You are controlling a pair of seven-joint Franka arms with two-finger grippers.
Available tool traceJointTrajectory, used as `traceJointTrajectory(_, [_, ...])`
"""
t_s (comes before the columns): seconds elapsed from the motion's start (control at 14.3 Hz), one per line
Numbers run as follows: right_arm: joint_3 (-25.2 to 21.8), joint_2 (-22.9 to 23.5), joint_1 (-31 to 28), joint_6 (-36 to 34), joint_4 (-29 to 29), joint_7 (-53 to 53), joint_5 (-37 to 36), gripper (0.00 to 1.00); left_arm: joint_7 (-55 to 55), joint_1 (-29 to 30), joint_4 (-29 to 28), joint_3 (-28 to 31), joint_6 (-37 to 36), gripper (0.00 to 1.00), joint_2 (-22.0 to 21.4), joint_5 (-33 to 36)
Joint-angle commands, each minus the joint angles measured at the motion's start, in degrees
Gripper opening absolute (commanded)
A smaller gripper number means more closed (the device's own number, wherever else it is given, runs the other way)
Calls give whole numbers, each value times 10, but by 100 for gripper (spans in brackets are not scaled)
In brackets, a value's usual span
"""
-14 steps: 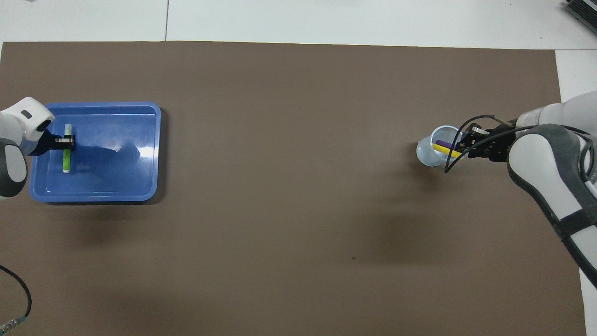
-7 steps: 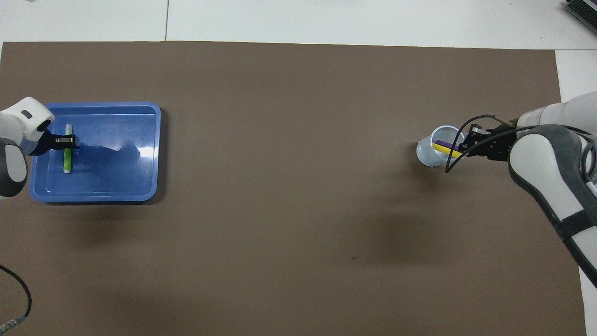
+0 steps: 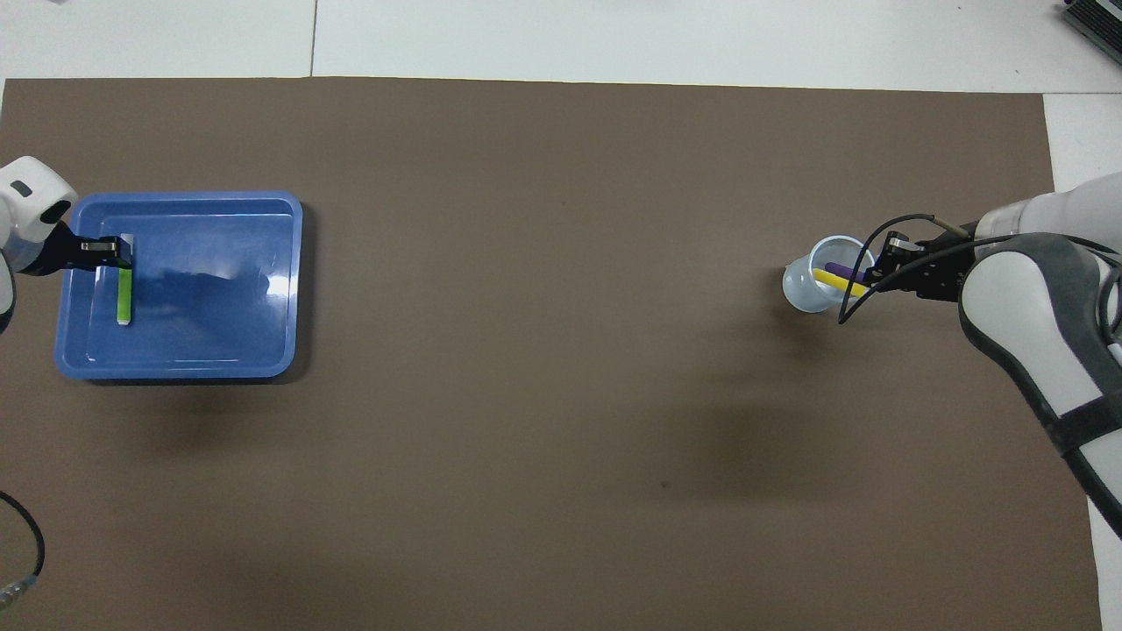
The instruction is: Right arm passes pens to left for tray arrangement
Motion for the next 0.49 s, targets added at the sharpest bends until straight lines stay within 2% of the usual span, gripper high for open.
traceJointTrajectory(0.0, [4, -14, -4, -28, 13, -9, 12, 11, -36, -15, 4, 4, -32, 56, -18, -34])
traceJointTrajectory(0.14, [4, -26, -1, -49, 24, -7, 12, 11, -104, -34, 4, -1, -56, 69, -35, -39])
traceJointTrajectory(0.28, [6, -42, 1, -65, 27, -4, 12, 11, -195, -67, -2, -1, -81, 69, -51, -67])
traceJointTrajectory(0.42, [8, -62, 2, -84, 30, -3, 11, 11, -294, -96, -6, -3, -99, 82, -68, -73])
